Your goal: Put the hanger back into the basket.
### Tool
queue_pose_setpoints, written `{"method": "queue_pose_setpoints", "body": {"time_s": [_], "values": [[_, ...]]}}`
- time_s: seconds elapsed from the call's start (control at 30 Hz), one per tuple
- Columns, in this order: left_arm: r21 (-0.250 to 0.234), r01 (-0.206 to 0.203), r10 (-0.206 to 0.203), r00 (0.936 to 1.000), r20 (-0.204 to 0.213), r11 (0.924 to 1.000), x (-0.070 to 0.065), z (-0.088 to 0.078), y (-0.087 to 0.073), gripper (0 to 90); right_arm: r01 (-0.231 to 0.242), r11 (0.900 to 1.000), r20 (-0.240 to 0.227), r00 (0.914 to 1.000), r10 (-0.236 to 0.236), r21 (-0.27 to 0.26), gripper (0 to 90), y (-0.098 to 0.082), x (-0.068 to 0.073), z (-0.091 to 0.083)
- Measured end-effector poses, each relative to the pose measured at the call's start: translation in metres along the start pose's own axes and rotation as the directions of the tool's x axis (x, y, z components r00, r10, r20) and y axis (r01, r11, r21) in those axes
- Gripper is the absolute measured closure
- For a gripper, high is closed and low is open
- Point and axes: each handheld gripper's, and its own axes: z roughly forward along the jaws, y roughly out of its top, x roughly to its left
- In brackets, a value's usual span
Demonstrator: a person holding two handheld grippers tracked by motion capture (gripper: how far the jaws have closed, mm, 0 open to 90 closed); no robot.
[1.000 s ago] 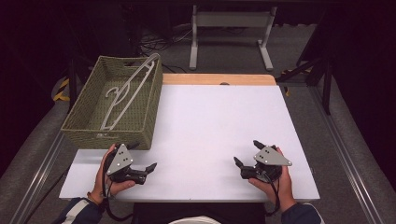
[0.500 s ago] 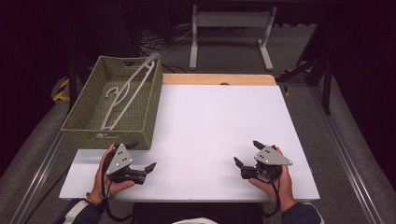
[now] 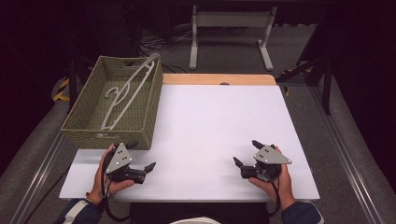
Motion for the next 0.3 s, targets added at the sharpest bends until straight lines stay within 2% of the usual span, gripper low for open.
{"method": "queue_pose_setpoints", "body": {"time_s": [0.3], "values": [[-0.011,0.005,-0.005,0.9999,-0.012,0.9999,0.0002,-0.0025,0.0016,5.6,-0.014,1.000,-0.009,0.9999,0.014,-0.010,12.9,-0.0011,-0.0005,0.0007]]}}
